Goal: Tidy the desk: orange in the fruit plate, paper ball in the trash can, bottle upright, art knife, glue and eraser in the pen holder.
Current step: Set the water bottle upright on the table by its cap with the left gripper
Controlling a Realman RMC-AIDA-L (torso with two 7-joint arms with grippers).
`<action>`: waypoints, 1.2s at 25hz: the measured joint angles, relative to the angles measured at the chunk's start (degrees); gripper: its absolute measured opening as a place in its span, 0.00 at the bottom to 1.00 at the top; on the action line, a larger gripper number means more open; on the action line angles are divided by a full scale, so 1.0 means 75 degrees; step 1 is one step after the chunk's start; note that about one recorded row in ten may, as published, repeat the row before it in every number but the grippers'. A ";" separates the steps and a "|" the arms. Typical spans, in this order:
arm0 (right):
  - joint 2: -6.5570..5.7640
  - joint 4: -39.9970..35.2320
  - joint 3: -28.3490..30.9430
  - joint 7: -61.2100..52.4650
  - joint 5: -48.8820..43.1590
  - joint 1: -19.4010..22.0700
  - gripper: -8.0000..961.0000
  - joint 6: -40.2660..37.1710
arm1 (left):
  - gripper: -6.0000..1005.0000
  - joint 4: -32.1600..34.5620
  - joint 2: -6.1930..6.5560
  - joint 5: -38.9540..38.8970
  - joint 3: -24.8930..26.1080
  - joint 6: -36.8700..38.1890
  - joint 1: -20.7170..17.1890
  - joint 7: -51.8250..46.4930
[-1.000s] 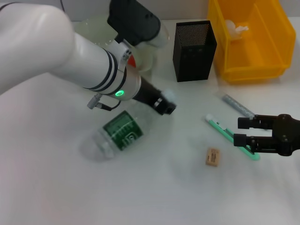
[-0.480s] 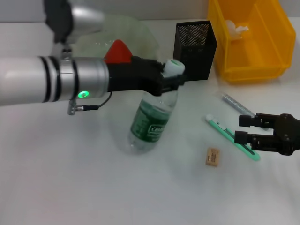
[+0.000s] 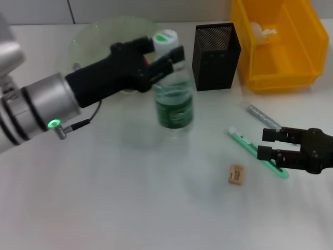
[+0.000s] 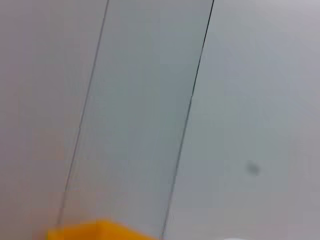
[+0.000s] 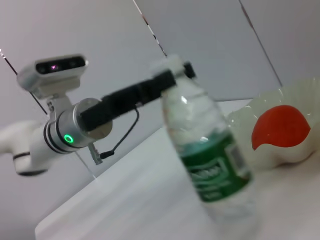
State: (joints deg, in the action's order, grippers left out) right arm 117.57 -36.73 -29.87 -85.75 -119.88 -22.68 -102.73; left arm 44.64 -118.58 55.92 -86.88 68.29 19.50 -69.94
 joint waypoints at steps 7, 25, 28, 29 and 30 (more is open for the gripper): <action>0.0032 0.0139 0.0010 0.0009 0.0013 -0.0061 0.75 -0.0031 | 0.44 -0.2412 -0.0070 -0.1931 0.0160 0.1818 0.0227 0.3684; 0.0180 0.0304 -0.0001 0.0008 0.0013 -0.0300 0.75 0.0054 | 0.44 -0.3907 -0.0079 -0.2947 -0.0120 0.1557 0.0586 0.5233; 0.0180 0.0353 -0.0008 0.0007 0.0013 -0.0333 0.75 0.0145 | 0.44 -0.4004 -0.0079 -0.2950 -0.0135 0.1464 0.0616 0.5398; 0.0180 0.0353 -0.0008 0.0007 0.0013 -0.0333 0.75 0.0145 | 0.44 -0.4004 -0.0079 -0.2950 -0.0135 0.1464 0.0616 0.5398; 0.0179 0.0401 -0.0012 0.0007 0.0013 -0.0349 0.75 0.0200 | 0.44 -0.4047 -0.0079 -0.2951 -0.0154 0.1411 0.0622 0.5431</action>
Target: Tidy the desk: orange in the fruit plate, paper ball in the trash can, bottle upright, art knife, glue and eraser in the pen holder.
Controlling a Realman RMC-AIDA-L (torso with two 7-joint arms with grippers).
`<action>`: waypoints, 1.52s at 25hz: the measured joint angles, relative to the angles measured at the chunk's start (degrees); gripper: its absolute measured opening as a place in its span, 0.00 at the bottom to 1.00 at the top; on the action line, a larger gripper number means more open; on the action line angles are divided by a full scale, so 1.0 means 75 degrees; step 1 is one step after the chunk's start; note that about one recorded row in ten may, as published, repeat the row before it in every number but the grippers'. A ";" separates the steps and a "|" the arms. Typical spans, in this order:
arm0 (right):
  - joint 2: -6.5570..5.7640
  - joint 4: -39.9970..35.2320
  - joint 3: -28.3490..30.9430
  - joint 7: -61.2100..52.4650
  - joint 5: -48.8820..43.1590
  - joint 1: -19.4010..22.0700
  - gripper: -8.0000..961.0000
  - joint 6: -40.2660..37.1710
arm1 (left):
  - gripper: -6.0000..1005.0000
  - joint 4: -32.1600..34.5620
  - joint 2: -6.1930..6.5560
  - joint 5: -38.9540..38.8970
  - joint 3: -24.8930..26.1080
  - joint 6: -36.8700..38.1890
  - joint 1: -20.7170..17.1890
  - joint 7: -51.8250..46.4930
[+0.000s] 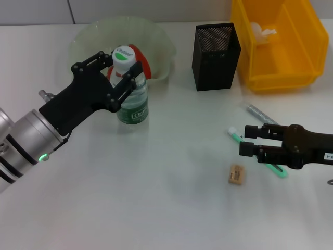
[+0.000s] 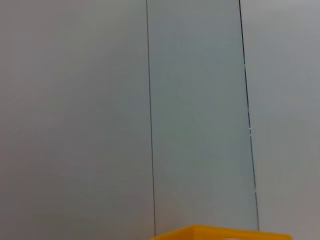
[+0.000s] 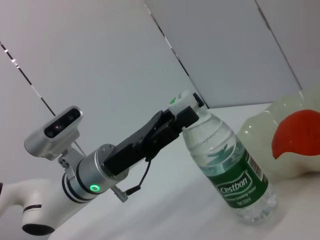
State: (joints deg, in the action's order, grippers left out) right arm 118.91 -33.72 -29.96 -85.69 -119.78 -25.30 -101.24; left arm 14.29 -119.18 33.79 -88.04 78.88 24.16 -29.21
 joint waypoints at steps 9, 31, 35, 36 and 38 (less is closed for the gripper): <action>-0.0007 0.0092 0.0011 0.0001 -0.0002 -0.0063 0.75 0.0038 | 0.44 -0.0017 0.0000 -0.0168 -0.0107 0.0076 -0.0172 0.0024; -0.0360 -0.3706 -0.1593 -0.3359 -0.0309 -0.0869 0.75 -0.0088 | 0.80 0.0118 0.1411 0.2599 -0.0191 0.2540 -0.1106 -0.2789; 0.0007 -0.6232 -0.3481 -0.5629 -0.2792 -0.1277 0.75 -0.0014 | 0.80 0.0155 0.1324 0.3520 -0.0191 0.1934 -0.0954 -0.3349; 0.0007 -0.6232 -0.3481 -0.5629 -0.2792 -0.1277 0.75 -0.0014 | 0.80 0.0155 0.1324 0.3520 -0.0191 0.1934 -0.0954 -0.3349; 0.0055 -0.6657 -0.4355 -0.6411 -0.3533 -0.1342 0.75 0.0079 | 0.80 0.0168 0.1272 0.3724 -0.0191 0.1845 -0.0879 -0.3477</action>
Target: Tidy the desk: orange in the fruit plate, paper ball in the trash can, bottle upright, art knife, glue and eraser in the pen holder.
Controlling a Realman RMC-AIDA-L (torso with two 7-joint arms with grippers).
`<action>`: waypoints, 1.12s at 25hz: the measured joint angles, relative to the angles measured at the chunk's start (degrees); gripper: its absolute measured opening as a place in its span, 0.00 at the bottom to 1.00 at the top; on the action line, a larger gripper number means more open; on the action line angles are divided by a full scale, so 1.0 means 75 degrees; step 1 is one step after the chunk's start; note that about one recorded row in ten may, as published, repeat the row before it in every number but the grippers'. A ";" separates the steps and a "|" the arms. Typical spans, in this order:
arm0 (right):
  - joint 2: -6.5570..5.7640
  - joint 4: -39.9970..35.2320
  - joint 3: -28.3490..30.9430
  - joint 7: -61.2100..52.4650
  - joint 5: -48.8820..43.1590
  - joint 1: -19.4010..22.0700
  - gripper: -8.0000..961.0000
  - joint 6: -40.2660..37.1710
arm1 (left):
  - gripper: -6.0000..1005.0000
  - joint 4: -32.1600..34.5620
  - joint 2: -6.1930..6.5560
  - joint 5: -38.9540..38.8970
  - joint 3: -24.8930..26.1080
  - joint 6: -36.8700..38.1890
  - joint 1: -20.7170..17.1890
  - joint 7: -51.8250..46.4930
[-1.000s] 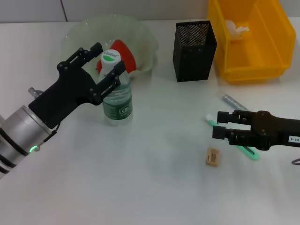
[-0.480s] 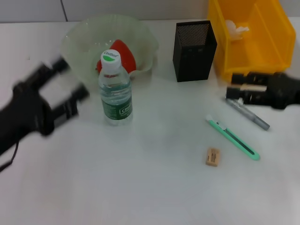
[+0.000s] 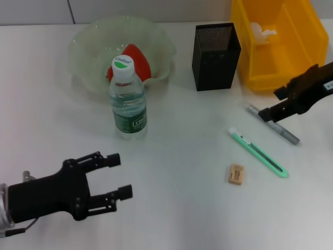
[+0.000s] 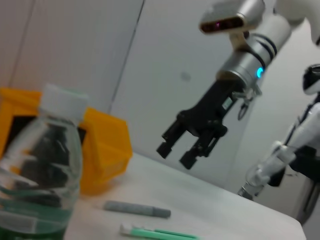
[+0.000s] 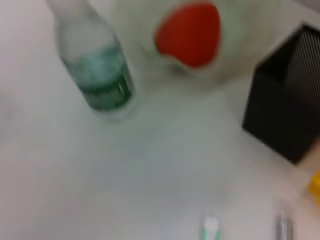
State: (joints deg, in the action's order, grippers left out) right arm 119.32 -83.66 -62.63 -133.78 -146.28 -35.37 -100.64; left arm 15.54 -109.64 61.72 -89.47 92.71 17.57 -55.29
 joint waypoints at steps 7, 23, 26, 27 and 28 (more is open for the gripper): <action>0.0004 0.0197 -0.2973 -0.2076 -0.0979 0.0050 0.75 0.1385 | 0.80 0.0014 -0.0060 0.0174 -0.0004 -0.0031 0.0043 -0.0045; 0.0046 0.1423 -0.4488 -0.3321 -0.1051 -0.0035 0.74 0.3148 | 0.80 0.0013 -0.0002 0.0278 -0.0006 -0.0116 0.0179 -0.0144; 0.0053 0.1555 -0.4510 -0.3327 -0.0982 -0.0013 0.73 0.3323 | 0.80 0.0013 -0.0018 0.0279 -0.0019 -0.0214 0.0187 -0.0154; 0.0053 0.1660 -0.4510 -0.3328 -0.0909 -0.0035 0.69 0.3372 | 0.80 0.0014 -0.0033 0.0279 -0.0037 -0.0309 0.0188 -0.0186; 0.0053 0.1660 -0.4510 -0.3328 -0.0909 -0.0035 0.65 0.3372 | 0.80 0.0014 -0.0033 0.0279 -0.0037 -0.0309 0.0188 -0.0186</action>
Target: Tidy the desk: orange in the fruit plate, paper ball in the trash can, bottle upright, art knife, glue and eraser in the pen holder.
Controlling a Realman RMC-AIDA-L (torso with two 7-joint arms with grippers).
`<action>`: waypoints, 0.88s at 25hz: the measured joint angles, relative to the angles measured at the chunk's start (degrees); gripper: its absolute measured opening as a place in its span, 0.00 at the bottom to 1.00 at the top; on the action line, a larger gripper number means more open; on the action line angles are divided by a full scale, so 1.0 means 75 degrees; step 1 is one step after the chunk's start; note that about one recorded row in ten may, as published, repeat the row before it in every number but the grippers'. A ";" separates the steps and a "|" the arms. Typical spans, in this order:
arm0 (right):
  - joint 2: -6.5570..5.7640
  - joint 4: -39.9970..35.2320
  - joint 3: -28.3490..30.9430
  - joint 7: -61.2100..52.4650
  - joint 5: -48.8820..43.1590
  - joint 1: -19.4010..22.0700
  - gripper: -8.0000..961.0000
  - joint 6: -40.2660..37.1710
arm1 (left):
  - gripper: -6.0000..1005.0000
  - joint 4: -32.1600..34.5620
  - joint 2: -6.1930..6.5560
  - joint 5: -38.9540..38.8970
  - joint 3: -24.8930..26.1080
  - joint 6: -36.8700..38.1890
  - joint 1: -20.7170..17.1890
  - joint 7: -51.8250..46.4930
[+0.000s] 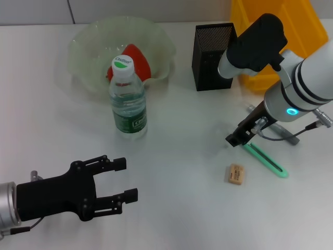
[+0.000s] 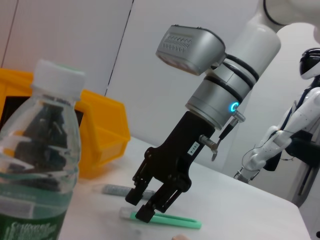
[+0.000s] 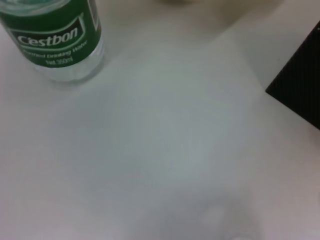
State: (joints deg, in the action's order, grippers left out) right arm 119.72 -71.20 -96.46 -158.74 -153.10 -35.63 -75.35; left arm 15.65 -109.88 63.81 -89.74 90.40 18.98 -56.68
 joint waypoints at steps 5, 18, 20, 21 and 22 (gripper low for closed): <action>0.0000 0.0151 0.0039 0.0002 0.0038 -0.0052 0.45 0.0085 | 0.80 0.0000 -0.0037 0.0000 -0.0043 -0.0136 0.0001 -0.0053; -0.0006 0.0218 0.0057 0.0001 0.0039 -0.0065 0.26 0.0096 | 0.80 -0.0011 -0.0071 0.0000 -0.0057 -0.0147 0.0001 -0.0060; -0.0016 0.0265 0.0058 0.0002 0.0038 -0.0074 0.26 0.0103 | 0.80 -0.0012 -0.0071 0.0000 -0.0057 -0.0147 0.0001 -0.0060; -0.0015 0.0296 0.0061 0.0001 0.0039 -0.0077 0.26 0.0109 | 0.80 -0.0012 -0.0070 0.0000 -0.0057 -0.0147 0.0001 -0.0060; -0.0015 0.0296 0.0061 0.0001 0.0039 -0.0077 0.26 0.0109 | 0.80 -0.0012 -0.0070 0.0000 -0.0057 -0.0147 0.0001 -0.0060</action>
State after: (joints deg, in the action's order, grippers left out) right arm 119.60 -68.98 -96.00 -158.73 -152.81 -36.21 -74.54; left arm 15.56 -110.41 63.81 -90.17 89.29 18.98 -57.13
